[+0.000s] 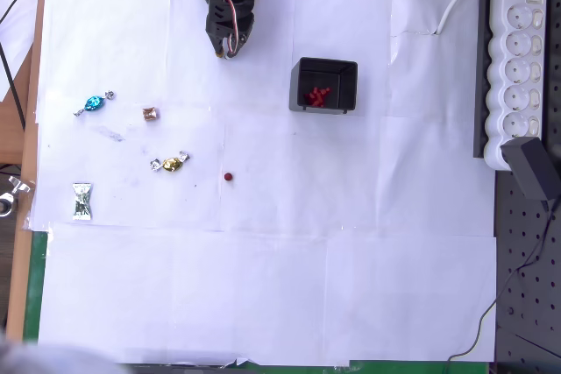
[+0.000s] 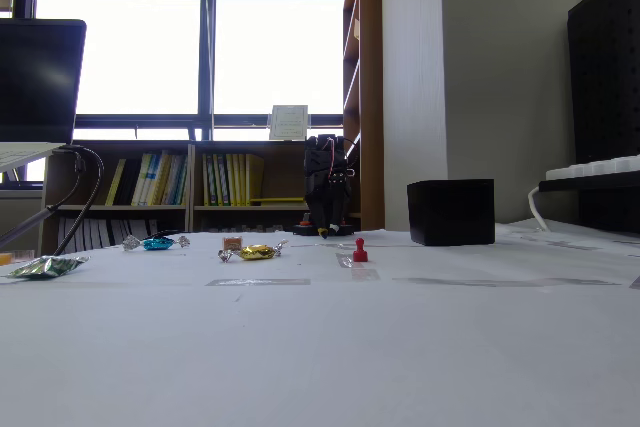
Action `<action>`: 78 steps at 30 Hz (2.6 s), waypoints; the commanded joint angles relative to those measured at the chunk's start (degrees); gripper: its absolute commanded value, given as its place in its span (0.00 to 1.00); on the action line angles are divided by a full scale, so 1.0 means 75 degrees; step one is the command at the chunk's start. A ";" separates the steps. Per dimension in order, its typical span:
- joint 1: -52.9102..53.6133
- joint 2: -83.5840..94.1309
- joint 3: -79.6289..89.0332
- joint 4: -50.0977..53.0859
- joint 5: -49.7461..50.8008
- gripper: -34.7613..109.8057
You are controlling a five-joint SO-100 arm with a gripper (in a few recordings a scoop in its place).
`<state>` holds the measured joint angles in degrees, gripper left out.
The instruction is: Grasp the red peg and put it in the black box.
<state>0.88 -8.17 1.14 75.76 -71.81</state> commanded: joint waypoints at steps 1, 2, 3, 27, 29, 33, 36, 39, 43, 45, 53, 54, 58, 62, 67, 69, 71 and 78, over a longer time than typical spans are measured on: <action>0.0047 -0.0691 -0.0609 0.0609 0.0141 0.26; 0.0047 -0.0691 -0.0609 0.0609 0.0141 0.26; 0.0047 -0.0691 -0.0609 0.0609 0.0141 0.26; 0.0047 -0.0691 -0.0609 0.0609 0.0141 0.26; 0.0047 -0.0691 -0.0609 0.0609 0.0141 0.26; 0.0047 -0.0691 -0.0609 0.0609 0.0141 0.26; 0.0047 -0.0691 -0.0609 0.0609 0.0141 0.26; 0.0047 -0.0691 -0.0609 0.0609 0.0141 0.26; 0.0047 -0.0691 -0.0609 0.0445 0.0141 0.26; 0.0047 -0.0691 -0.0609 0.0445 0.0141 0.26; -0.0328 -0.0691 -0.0609 0.0434 0.0176 0.26; -0.0316 -0.0691 -0.0609 0.0375 0.0187 0.25; -0.0211 -0.0656 -0.0609 0.0539 0.0211 0.24; -0.0281 -0.0164 -0.0609 -0.0715 -0.0047 0.24; -0.0129 0.1066 -0.0609 -0.3469 -0.0844 0.24; -0.0023 0.1629 -0.0609 -0.4687 -0.1230 0.24; 0.0082 0.2297 -0.0609 -0.6117 -0.1242 0.24; 0.0445 0.5145 -0.0551 -1.0723 -0.1617 0.24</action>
<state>2.81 20.92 1.14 10.72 -81.30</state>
